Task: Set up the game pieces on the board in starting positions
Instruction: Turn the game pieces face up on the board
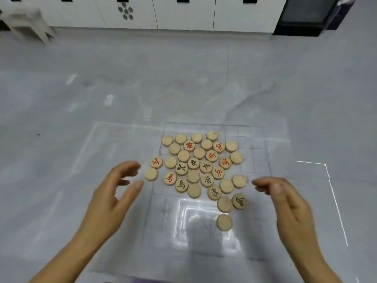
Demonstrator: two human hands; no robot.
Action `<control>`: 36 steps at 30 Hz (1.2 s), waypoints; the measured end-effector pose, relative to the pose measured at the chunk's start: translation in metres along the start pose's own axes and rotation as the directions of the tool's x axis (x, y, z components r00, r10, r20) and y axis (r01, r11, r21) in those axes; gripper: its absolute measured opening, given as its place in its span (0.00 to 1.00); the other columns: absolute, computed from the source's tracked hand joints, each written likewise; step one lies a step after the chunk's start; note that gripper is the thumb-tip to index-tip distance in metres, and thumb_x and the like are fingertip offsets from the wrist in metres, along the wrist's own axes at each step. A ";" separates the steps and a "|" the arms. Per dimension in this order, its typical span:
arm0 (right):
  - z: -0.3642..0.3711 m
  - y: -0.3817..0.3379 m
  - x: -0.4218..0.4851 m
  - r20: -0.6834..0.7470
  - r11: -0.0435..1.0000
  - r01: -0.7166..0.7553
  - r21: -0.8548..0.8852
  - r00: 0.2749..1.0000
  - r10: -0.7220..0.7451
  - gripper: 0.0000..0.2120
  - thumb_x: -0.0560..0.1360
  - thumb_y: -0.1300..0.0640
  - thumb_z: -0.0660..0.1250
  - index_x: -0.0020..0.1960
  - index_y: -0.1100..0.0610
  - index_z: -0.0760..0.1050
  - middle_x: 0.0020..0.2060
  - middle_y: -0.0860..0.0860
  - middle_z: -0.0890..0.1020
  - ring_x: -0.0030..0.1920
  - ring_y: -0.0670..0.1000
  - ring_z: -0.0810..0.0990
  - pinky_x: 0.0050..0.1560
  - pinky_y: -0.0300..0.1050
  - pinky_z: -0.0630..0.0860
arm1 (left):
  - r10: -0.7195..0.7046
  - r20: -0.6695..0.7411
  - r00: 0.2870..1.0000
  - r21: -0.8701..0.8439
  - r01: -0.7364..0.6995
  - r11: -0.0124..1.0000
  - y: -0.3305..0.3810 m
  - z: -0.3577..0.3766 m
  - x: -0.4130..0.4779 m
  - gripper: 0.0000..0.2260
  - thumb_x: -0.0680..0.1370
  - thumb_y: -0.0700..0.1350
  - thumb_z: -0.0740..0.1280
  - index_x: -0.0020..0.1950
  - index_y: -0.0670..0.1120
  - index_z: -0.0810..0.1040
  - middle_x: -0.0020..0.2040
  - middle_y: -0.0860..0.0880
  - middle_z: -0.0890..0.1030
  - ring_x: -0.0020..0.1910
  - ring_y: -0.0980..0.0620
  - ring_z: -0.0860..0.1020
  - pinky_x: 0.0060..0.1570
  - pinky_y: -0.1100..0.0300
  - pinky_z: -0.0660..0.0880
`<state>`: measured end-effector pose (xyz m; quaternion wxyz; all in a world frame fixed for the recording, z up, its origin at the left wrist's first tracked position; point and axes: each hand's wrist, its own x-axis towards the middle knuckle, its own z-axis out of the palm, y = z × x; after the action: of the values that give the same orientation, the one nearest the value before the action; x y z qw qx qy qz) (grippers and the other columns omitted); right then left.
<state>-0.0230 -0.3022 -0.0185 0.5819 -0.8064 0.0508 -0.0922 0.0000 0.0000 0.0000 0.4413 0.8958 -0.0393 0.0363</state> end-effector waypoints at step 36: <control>0.056 0.108 -0.058 0.254 0.707 0.224 -0.671 0.965 -0.065 0.21 0.76 0.46 0.61 0.68 0.48 0.69 0.70 0.49 0.67 0.69 0.52 0.62 0.67 0.45 0.58 | 0.026 0.310 0.950 0.470 -0.177 0.865 -0.060 0.141 -0.087 0.31 0.74 0.62 0.61 0.74 0.57 0.54 0.78 0.52 0.43 0.76 0.49 0.38 0.75 0.53 0.44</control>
<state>-0.0657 -0.2730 -0.1434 0.2300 -0.9718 -0.0441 -0.0258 -0.0763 -0.0721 -0.1414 0.1850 0.9703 -0.1416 -0.0647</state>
